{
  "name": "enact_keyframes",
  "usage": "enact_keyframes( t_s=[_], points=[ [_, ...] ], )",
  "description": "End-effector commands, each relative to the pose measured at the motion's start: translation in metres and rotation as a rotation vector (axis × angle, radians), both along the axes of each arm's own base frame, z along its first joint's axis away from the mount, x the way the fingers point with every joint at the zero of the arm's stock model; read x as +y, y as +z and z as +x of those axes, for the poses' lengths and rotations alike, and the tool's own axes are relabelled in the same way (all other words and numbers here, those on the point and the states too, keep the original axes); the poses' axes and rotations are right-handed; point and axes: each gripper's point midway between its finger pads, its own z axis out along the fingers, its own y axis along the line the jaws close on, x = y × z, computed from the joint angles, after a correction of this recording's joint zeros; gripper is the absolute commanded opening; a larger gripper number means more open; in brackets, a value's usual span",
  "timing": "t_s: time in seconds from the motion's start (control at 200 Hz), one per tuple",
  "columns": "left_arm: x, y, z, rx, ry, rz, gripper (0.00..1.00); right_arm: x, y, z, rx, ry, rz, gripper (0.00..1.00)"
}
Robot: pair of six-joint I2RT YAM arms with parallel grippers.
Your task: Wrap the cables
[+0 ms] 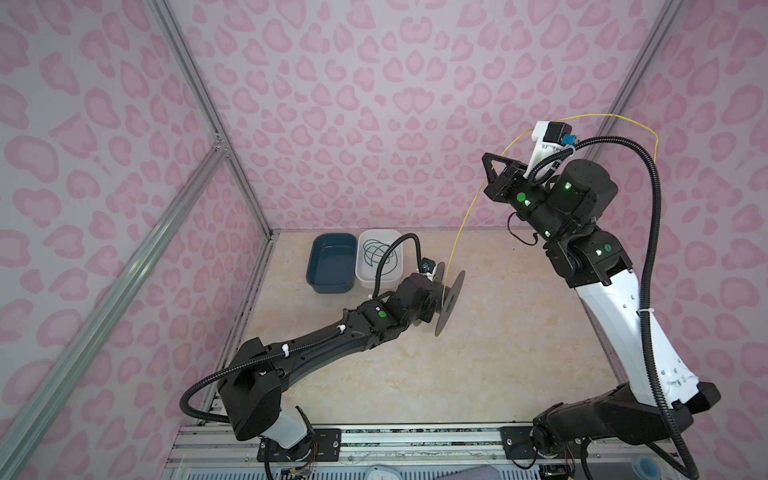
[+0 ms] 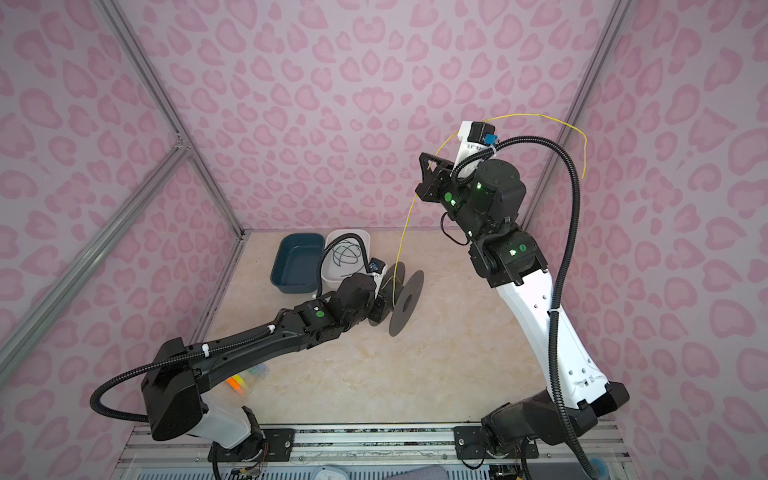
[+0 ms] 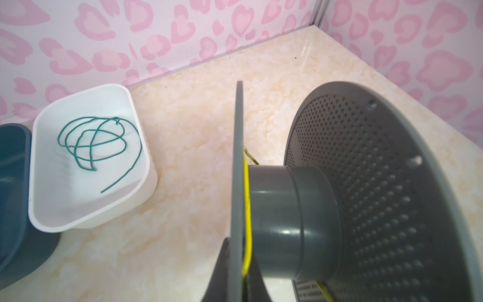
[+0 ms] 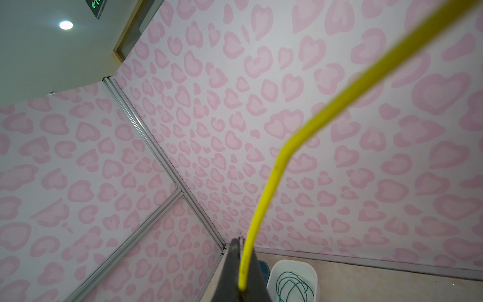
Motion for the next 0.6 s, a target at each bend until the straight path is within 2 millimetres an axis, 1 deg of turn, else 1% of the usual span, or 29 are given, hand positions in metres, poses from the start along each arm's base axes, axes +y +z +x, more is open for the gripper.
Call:
enact_keyframes(
  t_s=[0.0,0.045,0.055,0.13,0.21,0.23,0.45,0.595],
  points=[
    [0.007,-0.001,-0.007,-0.05,-0.001,0.04,0.03,0.0,0.008,0.006,-0.023,0.013,0.007,0.0],
    [0.01,-0.007,-0.013,-0.052,0.0,0.065,0.03,-0.002,0.007,0.011,-0.02,0.006,0.006,0.0],
    [0.01,-0.006,-0.014,-0.055,-0.001,0.066,0.03,-0.002,0.007,0.012,-0.02,0.006,0.006,0.0],
    [0.015,-0.018,-0.024,-0.05,-0.014,0.109,0.03,-0.005,0.007,0.02,-0.019,-0.007,0.008,0.0],
    [0.017,-0.023,-0.038,-0.055,-0.045,0.146,0.03,-0.008,0.006,0.029,-0.014,-0.016,0.002,0.0],
    [0.019,-0.027,-0.041,-0.054,-0.05,0.162,0.03,-0.009,0.005,0.031,-0.011,-0.02,0.001,0.0],
    [0.028,-0.037,-0.069,-0.062,-0.107,0.233,0.03,-0.023,0.002,0.054,0.006,-0.054,0.013,0.0],
    [0.034,-0.048,-0.083,-0.05,-0.13,0.27,0.03,-0.032,0.007,0.063,0.0,-0.079,0.015,0.0]
  ],
)
